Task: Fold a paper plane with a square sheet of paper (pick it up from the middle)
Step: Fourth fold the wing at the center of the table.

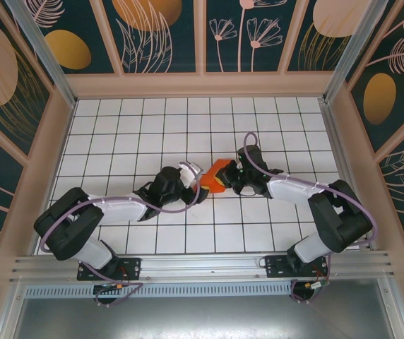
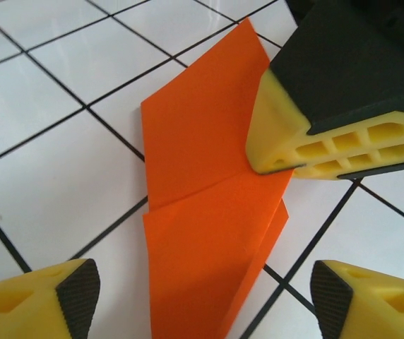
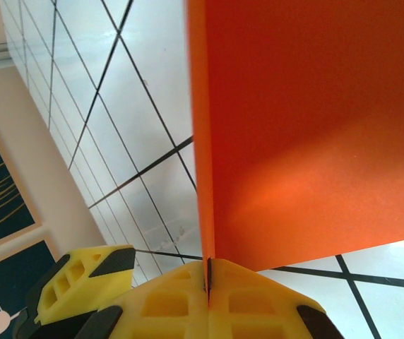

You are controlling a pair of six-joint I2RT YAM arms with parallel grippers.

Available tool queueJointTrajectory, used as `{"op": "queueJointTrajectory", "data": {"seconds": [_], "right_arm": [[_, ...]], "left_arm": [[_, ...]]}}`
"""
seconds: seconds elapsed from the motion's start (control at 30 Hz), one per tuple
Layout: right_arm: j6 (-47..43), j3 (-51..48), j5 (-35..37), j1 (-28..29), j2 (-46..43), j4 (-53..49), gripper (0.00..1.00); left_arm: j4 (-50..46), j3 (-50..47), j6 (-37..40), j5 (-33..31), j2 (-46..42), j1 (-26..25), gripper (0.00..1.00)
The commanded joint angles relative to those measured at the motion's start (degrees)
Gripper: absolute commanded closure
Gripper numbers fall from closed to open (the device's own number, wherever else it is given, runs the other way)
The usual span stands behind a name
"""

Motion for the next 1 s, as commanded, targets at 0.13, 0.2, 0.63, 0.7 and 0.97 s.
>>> {"op": "queueJointTrajectory", "data": {"seconds": [0.13, 0.2, 0.63, 0.7, 0.97], "right_arm": [[-1.72, 2.93, -3.11, -0.91, 2.0, -4.45, 0.97], [-1.98, 2.94, -3.66, -0.86, 2.1, -4.96, 0.97], [-1.42, 3.31, -7.08, -2.83, 3.56, -5.58, 0.96], [-1.42, 3.53, -7.33, -3.02, 4.08, -5.75, 0.96], [-1.18, 4.44, -8.07, -3.2, 5.39, -6.38, 0.96]], "left_arm": [[9.95, -0.75, 9.41, 5.33, 4.93, -0.4, 0.26], [12.18, -1.43, 10.35, 5.34, 5.72, -0.32, 0.27], [18.69, -1.97, 12.34, 6.19, 11.96, -0.39, 0.52], [19.26, -2.02, 12.28, 6.36, 12.6, -0.33, 0.53], [20.2, -1.59, 12.4, 6.88, 14.36, -0.32, 0.56]]}}
